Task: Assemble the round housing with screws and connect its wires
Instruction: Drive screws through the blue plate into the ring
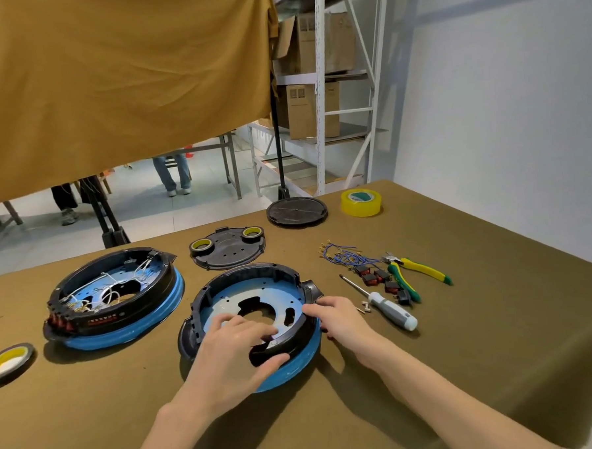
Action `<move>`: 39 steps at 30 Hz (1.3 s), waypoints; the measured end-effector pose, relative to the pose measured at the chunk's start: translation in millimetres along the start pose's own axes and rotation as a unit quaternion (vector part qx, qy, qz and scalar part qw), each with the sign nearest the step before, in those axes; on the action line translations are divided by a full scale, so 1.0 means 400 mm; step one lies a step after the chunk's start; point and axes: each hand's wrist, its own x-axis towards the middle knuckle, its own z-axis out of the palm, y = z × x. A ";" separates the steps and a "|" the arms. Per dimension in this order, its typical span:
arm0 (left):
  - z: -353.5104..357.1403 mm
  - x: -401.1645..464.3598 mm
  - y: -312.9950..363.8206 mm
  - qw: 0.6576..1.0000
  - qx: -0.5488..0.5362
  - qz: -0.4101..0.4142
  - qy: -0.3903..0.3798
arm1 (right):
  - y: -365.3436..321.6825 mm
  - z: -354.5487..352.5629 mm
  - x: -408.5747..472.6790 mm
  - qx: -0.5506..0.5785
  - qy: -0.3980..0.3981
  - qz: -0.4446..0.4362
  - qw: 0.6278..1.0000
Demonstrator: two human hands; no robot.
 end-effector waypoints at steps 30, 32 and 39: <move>0.010 -0.073 -0.028 0.999 -0.004 -0.009 0.036 | -0.019 0.029 0.094 -0.014 -0.028 -0.080 0.996; 0.015 -0.074 -0.031 0.999 0.002 -0.014 0.042 | 0.000 0.035 0.075 -0.028 0.033 -0.109 0.993; 0.036 -0.054 -0.026 0.995 0.036 -0.060 0.070 | 0.092 -0.083 0.037 -0.372 0.238 -0.128 0.888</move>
